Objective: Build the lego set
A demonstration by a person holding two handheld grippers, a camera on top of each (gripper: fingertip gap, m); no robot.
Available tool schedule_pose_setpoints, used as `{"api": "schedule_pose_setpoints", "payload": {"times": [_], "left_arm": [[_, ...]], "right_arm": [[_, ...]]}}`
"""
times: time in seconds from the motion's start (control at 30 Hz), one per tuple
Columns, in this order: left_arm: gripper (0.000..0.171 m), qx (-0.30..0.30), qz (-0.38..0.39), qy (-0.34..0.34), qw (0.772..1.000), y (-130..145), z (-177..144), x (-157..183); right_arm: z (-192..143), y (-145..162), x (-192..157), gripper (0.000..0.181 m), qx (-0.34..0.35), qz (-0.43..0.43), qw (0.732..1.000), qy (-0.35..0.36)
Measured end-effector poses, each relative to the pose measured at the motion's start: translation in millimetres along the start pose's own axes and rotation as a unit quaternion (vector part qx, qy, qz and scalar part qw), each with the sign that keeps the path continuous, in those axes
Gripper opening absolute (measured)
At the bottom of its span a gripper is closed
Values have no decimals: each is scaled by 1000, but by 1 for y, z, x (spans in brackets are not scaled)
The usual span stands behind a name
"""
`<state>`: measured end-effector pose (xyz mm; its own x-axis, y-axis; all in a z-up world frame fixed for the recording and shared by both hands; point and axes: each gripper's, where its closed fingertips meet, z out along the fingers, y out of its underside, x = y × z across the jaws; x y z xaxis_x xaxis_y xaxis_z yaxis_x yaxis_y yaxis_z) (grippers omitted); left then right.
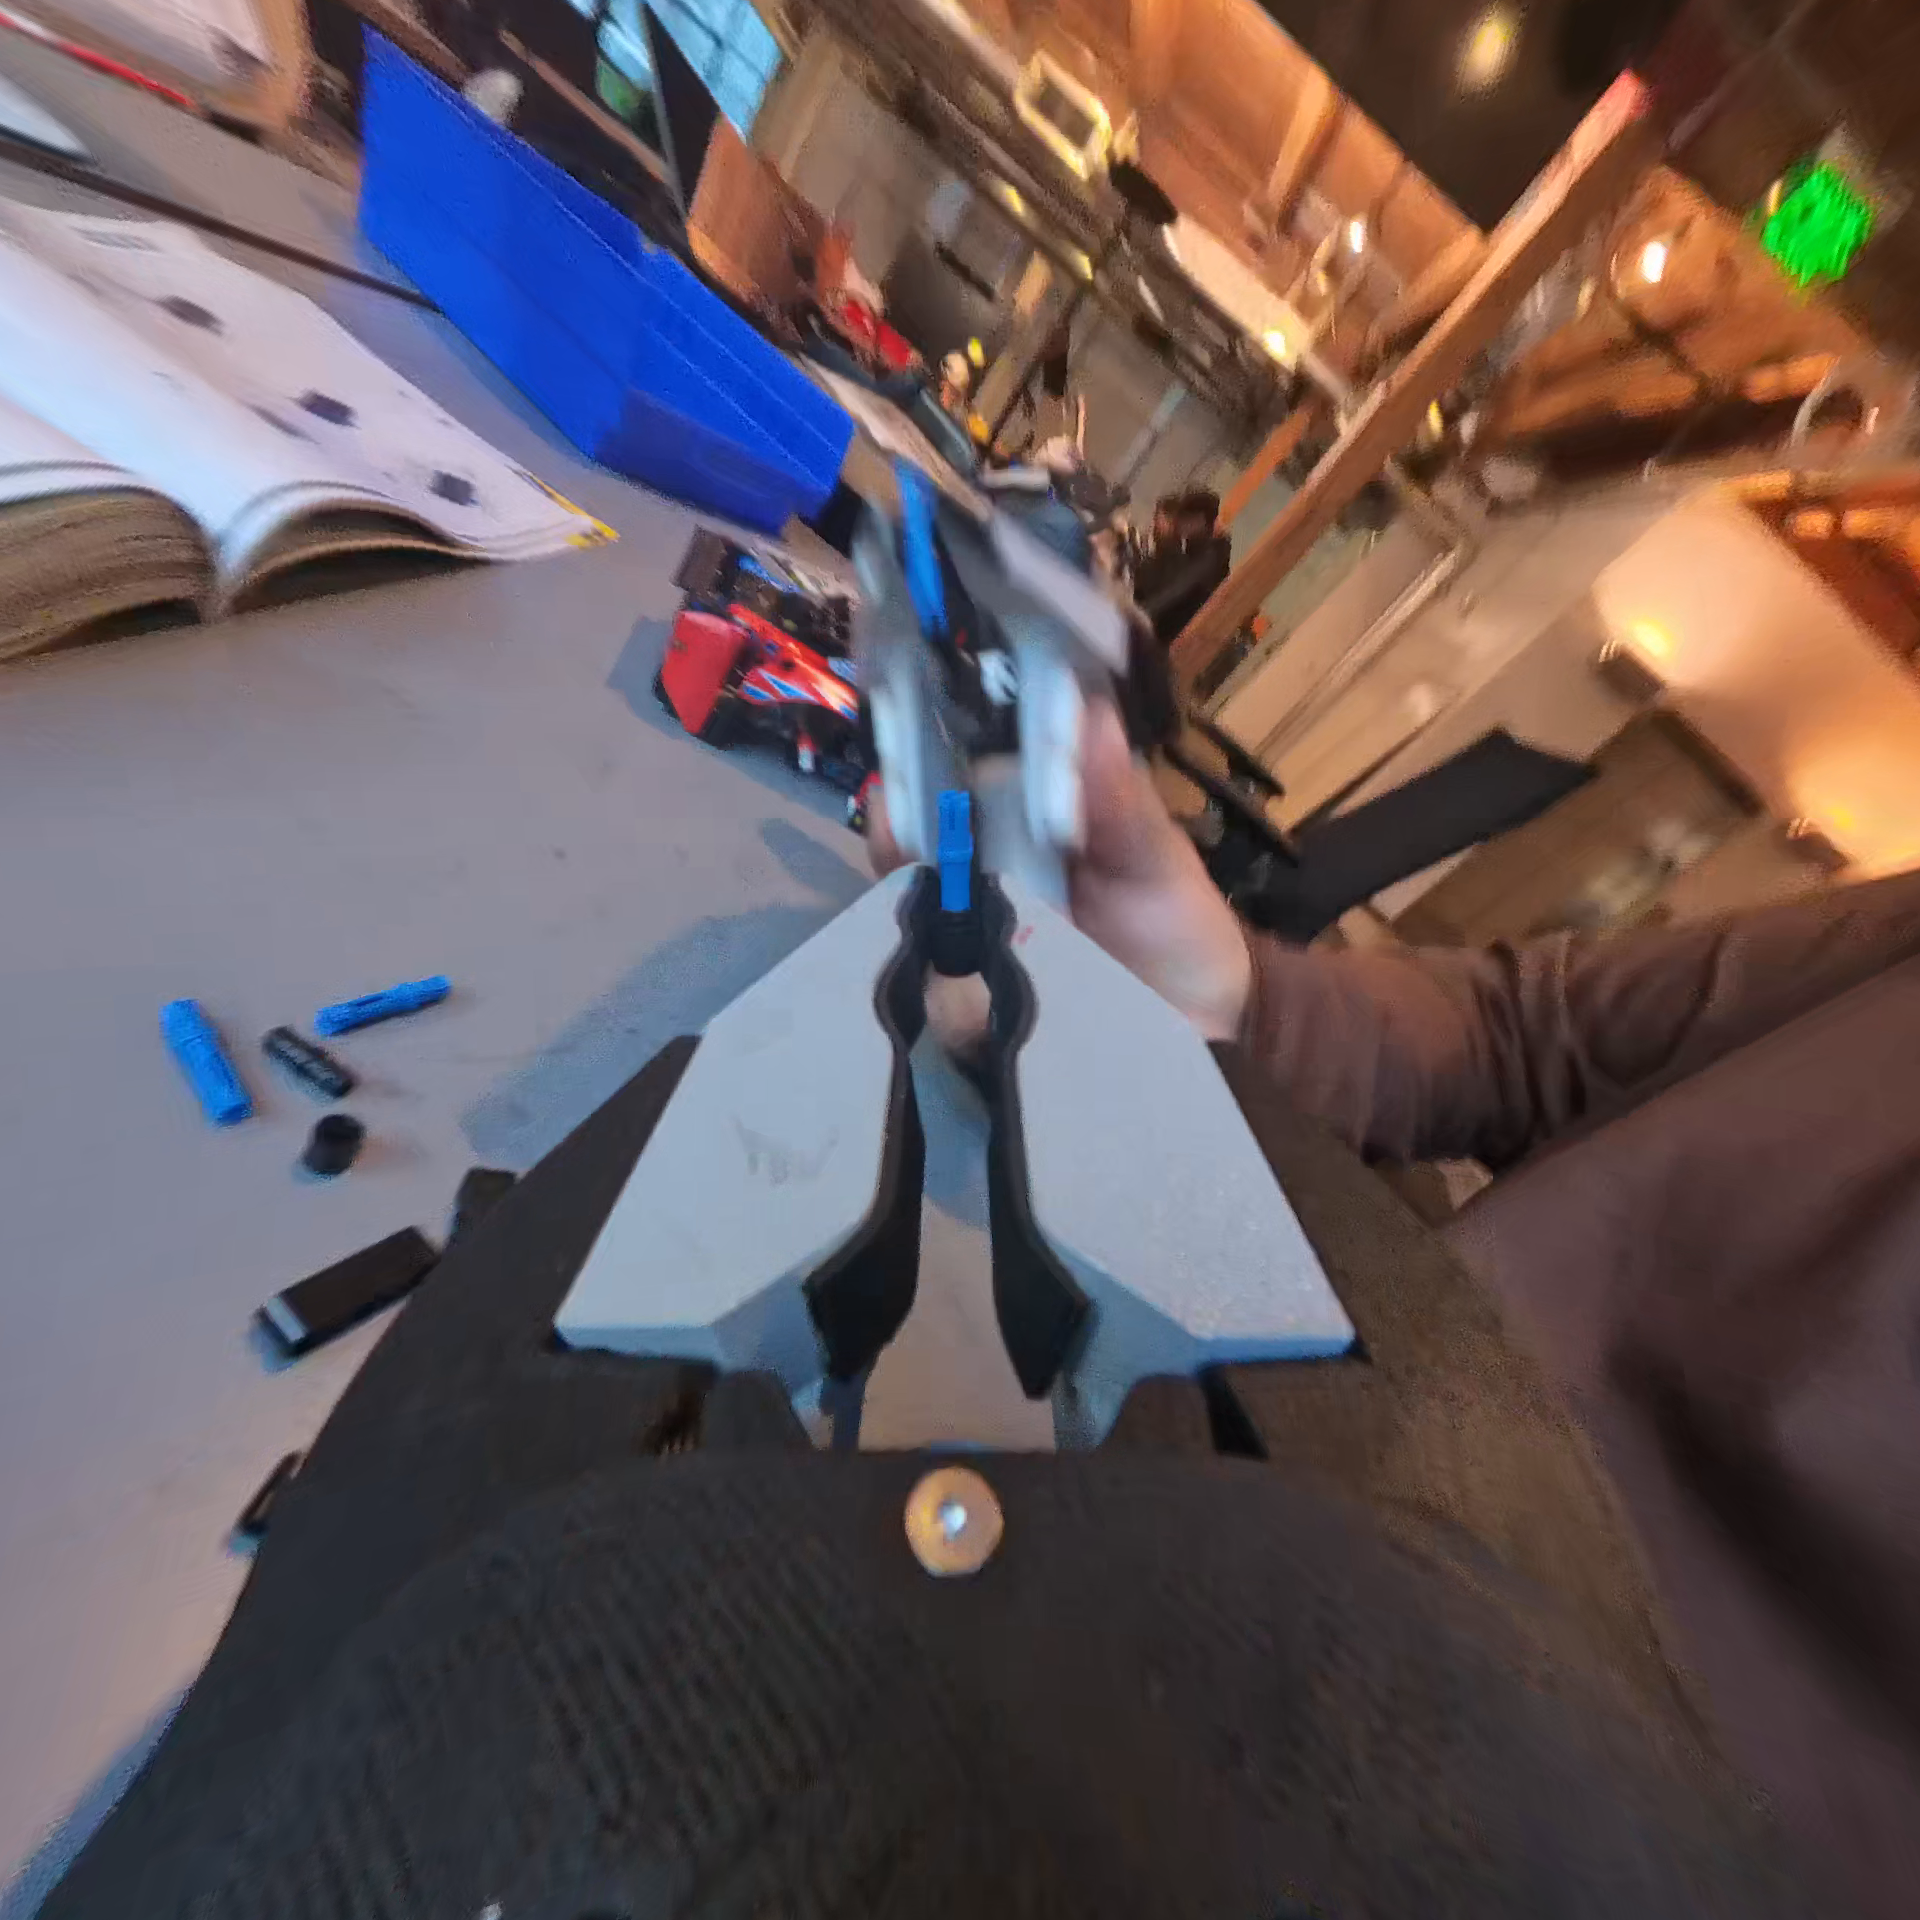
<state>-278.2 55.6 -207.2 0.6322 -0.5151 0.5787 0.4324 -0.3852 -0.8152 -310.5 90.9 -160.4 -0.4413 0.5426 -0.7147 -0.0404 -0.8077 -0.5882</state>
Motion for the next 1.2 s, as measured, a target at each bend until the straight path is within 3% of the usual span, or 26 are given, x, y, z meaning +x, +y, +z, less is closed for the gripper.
{"api": "schedule_pose_setpoints", "payload": {"times": [0.07, 0.1, 0.27, 0.37, 0.47, 0.53, 0.6, 0.67, 0.8, 0.9, 1.1, 1.2], "left_arm": [[7, -14, 47, -20, 999, 7, 7, 7], [6, -23, 49, -25, 998, 9, 10, 6], [6, -47, 29, -46, 997, 12, 8, -7], [5, -115, 105, -125, 980, 20, -3, -31], [5, -239, 281, -232, 900, 35, -20, -59], [5, -289, 382, -246, 843, 45, -22, -62], [23, -341, 452, -257, 783, 58, -24, -69], [5, -354, 489, -260, 753, 62, -24, -68], [8, -364, 497, -242, 749, 70, -26, -57], [17, -361, 483, -239, 761, 72, -31, -50], [36, -360, 440, -220, 793, 80, -40, -33], [38, -352, 421, -224, 805, 70, -38, -31]], "right_arm": [[-14, -46, 9, 2, 37, -28, 999, 11], [-17, -51, 11, 3, 13, -67, 997, 22], [-12, -9, 9, 4, -97, -111, 989, 27], [-8, 6, 12, 4, -139, -124, 982, 33], [-11, 17, 19, 4, -188, -157, 968, 57], [-14, 24, 23, 4, -215, -174, 959, 69], [-17, 31, 25, 4, -237, -182, 952, 72], [-20, 39, 28, 4, -258, -188, 945, 76], [-25, 53, 32, 5, -309, -206, 924, 84], [-31, 64, 33, 4, -345, -199, 914, 84], [-34, 66, 27, 4, -348, -154, 922, 74], [-34, 71, 16, 5, -352, -92, 931, 43]]}}
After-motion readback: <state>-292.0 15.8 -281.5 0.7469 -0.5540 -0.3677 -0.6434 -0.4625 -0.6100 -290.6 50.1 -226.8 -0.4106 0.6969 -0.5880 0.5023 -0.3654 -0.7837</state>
